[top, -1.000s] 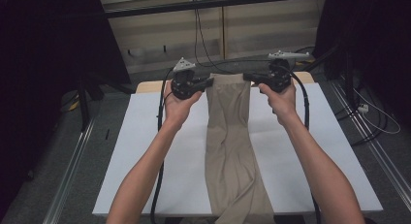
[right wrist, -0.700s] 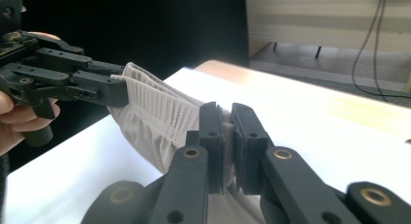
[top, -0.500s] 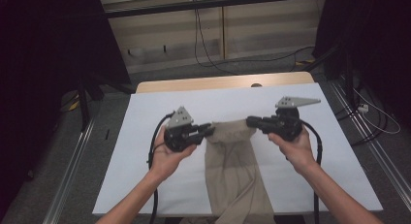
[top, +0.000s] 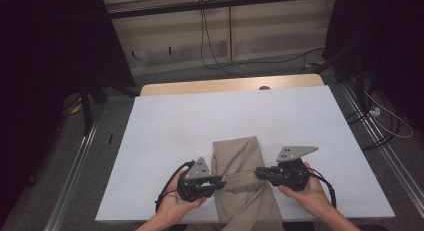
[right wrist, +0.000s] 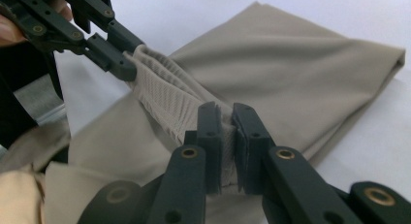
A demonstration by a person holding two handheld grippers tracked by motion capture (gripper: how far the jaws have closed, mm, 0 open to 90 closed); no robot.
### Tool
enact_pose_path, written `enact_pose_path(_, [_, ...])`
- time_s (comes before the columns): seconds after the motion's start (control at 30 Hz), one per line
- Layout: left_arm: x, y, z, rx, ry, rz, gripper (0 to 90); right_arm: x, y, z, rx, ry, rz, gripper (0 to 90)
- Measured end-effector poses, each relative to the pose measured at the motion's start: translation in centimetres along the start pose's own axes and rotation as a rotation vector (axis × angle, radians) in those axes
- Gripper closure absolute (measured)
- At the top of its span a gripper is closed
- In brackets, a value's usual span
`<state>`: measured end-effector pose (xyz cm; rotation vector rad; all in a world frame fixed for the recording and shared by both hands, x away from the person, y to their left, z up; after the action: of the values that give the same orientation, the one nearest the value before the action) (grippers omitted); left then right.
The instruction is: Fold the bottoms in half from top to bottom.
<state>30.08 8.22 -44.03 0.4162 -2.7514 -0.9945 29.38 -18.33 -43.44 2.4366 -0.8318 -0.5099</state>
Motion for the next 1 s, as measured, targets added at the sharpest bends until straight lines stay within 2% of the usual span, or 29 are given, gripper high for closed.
enact_pose_path(0.1, [0.9, -0.2, 0.3, -0.025, -0.022, 0.007, 77.6, -0.7, 0.2, 1.5, -0.046, 0.003, 0.003, 80.9])
enact_pose_path(0.2, [1.9, -0.1, 0.6, -0.026, -0.060, 0.016, 76.9, -1.2, 0.7, 2.3, -0.054, -0.005, 0.007, 79.4])
enact_pose_path(0.23, [2.1, 0.0, 0.7, -0.026, -0.070, 0.022, 75.9, -1.4, 0.8, 2.5, -0.059, 0.001, 0.008, 79.0])
enact_pose_path(0.27, [2.4, 0.0, 0.9, -0.015, -0.063, 0.029, 74.6, -1.6, 0.9, 2.6, -0.063, 0.006, 0.010, 78.9])
enact_pose_path(0.4, [3.4, 0.2, 1.5, -0.032, -0.090, 0.039, 70.8, -2.6, 1.2, 3.1, -0.077, 0.023, -0.005, 75.4])
enact_pose_path(0.47, [3.9, 0.1, 1.7, -0.047, -0.104, 0.053, 69.5, -3.0, 1.4, 3.5, -0.096, 0.049, 0.001, 72.6])
enact_pose_path(0.53, [4.4, 0.0, 1.9, -0.062, -0.118, 0.075, 67.5, -3.7, 1.5, 3.9, -0.117, 0.056, -0.023, 71.5])
enact_pose_path(0.57, [4.6, 0.0, 2.0, -0.063, -0.120, 0.082, 66.3, -4.0, 1.5, 4.1, -0.124, 0.066, -0.019, 71.0])
enact_pose_path(0.6, [4.7, 0.0, 2.1, -0.066, -0.129, 0.079, 65.8, -4.2, 1.5, 4.2, -0.133, 0.075, -0.022, 71.0])
enact_pose_path(0.67, [4.9, 0.2, 2.2, -0.071, -0.118, 0.087, 64.5, -4.5, 1.5, 4.3, -0.144, 0.087, -0.033, 69.6])
enact_pose_path(0.73, [4.9, 0.5, 2.4, -0.073, -0.112, 0.096, 62.6, -4.5, 1.4, 4.3, -0.144, 0.072, -0.052, 66.6])
enact_pose_path(0.83, [4.7, 0.7, 2.2, -0.063, -0.078, 0.118, 60.9, -4.3, 1.5, 4.1, -0.132, 0.057, -0.063, 58.5])
enact_pose_path(0.9, [4.3, 1.0, 2.0, -0.048, -0.050, 0.118, 59.5, -4.0, 1.7, 3.8, -0.109, 0.038, -0.036, 51.8])
enact_pose_path(1.0, [3.4, 1.5, 1.7, -0.005, 0.010, 0.103, 45.4, -3.5, 2.1, 3.3, -0.066, 0.007, -0.027, 45.2])
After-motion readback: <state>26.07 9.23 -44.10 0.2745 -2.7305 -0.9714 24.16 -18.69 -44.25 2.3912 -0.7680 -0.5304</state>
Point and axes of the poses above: each handheld gripper's, and its own axes: y roughly backward along the jaws, z roughly out of its underside, x roughly to its right, the point moved 2 cm from there along -y, roughly forward along the jaws, and after that the axes turned 2 degrees about z, right-handed, at the moved point
